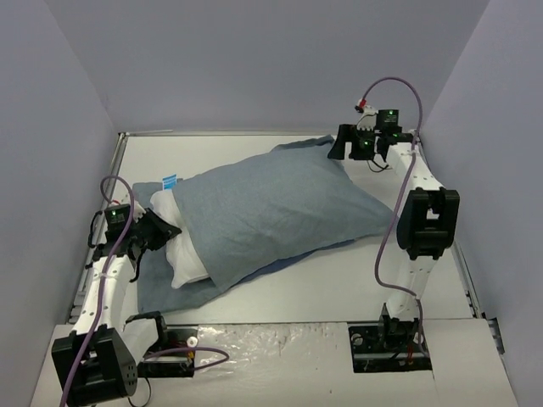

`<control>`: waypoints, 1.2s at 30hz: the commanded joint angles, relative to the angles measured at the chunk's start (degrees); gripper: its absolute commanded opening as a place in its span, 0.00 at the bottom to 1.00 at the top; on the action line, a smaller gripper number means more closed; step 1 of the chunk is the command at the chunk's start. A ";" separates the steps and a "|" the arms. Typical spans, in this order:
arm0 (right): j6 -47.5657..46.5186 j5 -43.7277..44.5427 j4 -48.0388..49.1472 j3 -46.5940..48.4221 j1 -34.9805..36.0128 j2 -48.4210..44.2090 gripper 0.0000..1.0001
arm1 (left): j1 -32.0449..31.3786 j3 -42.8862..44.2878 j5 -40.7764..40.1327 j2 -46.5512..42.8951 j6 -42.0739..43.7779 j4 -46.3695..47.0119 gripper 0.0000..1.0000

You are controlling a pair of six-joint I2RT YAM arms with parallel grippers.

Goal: Remove the pillowcase from the pillow

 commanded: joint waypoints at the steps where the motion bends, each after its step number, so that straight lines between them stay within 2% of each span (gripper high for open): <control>1: 9.46 0.85 9.37 -0.39 2.92 0.90 0.79 | -0.21 3.20 -2.26 0.07 1.36 -2.26 0.02; 3: 9.11 -0.82 10.17 -2.58 3.89 0.03 0.75 | -0.21 3.91 -2.71 0.33 1.10 -2.26 0.02; 7: 5.34 -7.68 11.40 -16.62 4.25 -6.81 0.71 | -0.12 6.37 -4.20 1.82 2.32 -2.08 0.02; 13: 2.17 -14.89 9.03 -36.04 4.51 -24.91 0.67 | 0.49 8.74 -5.70 5.60 2.94 2.65 0.02; 14: 1.82 -14.46 9.03 -37.12 4.42 -29.11 0.68 | 0.49 8.92 -5.44 6.13 2.94 3.27 0.02; 17: 0.84 -13.84 9.12 -36.35 1.71 -32.93 0.74 | 0.58 9.01 -4.47 7.62 3.12 5.56 0.02; 20: 1.80 -14.72 9.29 -30.57 -5.30 -29.10 0.79 | 0.67 8.92 -3.94 8.42 3.56 6.79 0.02; 24: 8.04 -8.49 9.73 -23.71 -8.93 -20.30 0.86 | 0.67 8.66 -2.80 8.86 3.65 7.59 0.02; 26: 13.38 -6.29 10.61 -22.02 -8.85 -16.60 0.89 | 0.67 8.48 -2.53 8.77 3.73 7.76 0.02; 29: 22.08 4.40 13.24 -21.14 -7.10 -13.96 0.94 | 0.75 8.13 -2.10 8.68 3.82 7.85 0.02; 32: 24.30 6.97 16.40 -20.96 -5.69 -13.16 0.99 | 0.75 8.04 -1.92 8.51 4.00 7.68 0.02; 36: 24.04 8.92 21.05 -23.24 -3.05 -12.11 1.00 | 0.76 7.78 -1.65 8.15 3.91 7.67 0.02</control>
